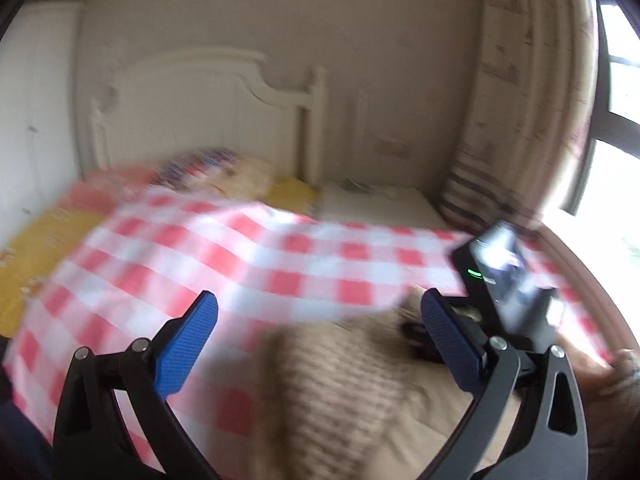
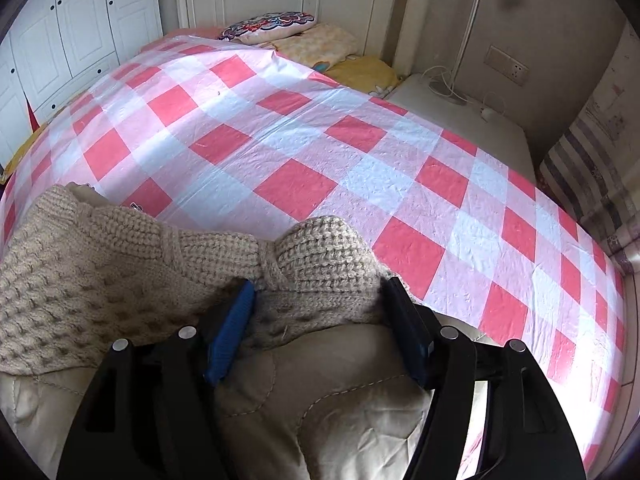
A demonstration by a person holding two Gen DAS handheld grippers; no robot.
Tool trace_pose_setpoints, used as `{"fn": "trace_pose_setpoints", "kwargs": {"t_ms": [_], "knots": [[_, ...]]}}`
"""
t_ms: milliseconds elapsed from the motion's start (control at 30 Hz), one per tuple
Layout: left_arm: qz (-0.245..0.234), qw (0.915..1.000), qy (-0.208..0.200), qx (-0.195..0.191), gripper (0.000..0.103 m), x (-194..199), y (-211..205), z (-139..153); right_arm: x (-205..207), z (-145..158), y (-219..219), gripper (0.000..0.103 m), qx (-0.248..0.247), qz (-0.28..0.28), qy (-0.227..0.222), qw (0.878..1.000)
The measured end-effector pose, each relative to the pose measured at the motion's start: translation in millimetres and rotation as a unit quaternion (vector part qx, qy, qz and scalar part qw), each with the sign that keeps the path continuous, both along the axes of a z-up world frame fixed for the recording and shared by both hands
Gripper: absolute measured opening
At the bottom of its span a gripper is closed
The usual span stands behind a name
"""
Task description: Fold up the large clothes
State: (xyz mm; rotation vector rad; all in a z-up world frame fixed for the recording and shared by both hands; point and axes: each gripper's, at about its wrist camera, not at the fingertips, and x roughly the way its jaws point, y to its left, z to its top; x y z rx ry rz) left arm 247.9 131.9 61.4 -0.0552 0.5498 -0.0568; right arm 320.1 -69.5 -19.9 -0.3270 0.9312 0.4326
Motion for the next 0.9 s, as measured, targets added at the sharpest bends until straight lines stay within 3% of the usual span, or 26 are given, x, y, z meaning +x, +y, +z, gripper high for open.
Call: {"fn": "trace_pose_setpoints", "kwargs": {"t_ms": [67,133,167,200,233,267,367,467,567,700,767,833,867,900], "knots": [[-0.025,0.9986,0.046,0.002,0.101,19,-9,-26,-1,2,-5,0.063,0.008,-0.001,-0.001,1.0],[-0.006,0.9931,0.112,0.035,0.101,45,-13,-80,1,3,-11,0.063,0.023,-0.004,-0.002,1.0],[-0.006,0.9918,0.121,0.04,0.101,50,-14,-104,1,4,-15,0.063,0.028,-0.009,-0.007,1.0],[-0.012,0.9949,0.099,-0.02,0.101,47,0,-118,2,3,-15,0.063,0.022,-0.012,-0.012,1.0],[-0.007,0.9942,0.09,-0.058,0.101,43,12,-117,2,3,-17,0.064,0.025,-0.009,-0.014,1.0],[0.016,0.9938,0.085,-0.07,0.101,38,21,-113,-1,5,-16,0.064,0.028,-0.008,-0.021,0.999],[0.028,0.9972,0.069,-0.011,0.101,32,9,-113,-1,6,-8,0.064,0.013,-0.012,-0.029,0.999],[0.04,0.9975,0.057,0.011,0.101,28,2,-111,0,14,-1,0.067,0.006,-0.014,-0.032,0.999],[0.04,0.9978,0.052,0.008,0.101,28,5,-109,4,43,-11,0.072,0.064,-0.027,-0.021,0.997],[0.04,0.9979,0.05,0.006,0.101,26,7,-106,6,72,-19,0.073,0.115,-0.036,-0.057,0.991],[0.042,0.998,0.048,0.009,0.101,28,8,-107,9,56,-5,0.073,0.093,-0.004,-0.031,0.995],[0.045,0.9978,0.048,0.011,0.101,27,8,-107,18,3,19,0.074,-0.011,0.018,0.032,0.999],[0.047,0.9973,0.053,0.015,0.101,27,6,-108,20,-9,24,0.076,-0.034,0.019,0.035,0.999],[0.049,0.9971,0.056,0.019,0.101,28,6,-109,22,-7,20,0.076,-0.017,0.01,0.038,0.999]]}}
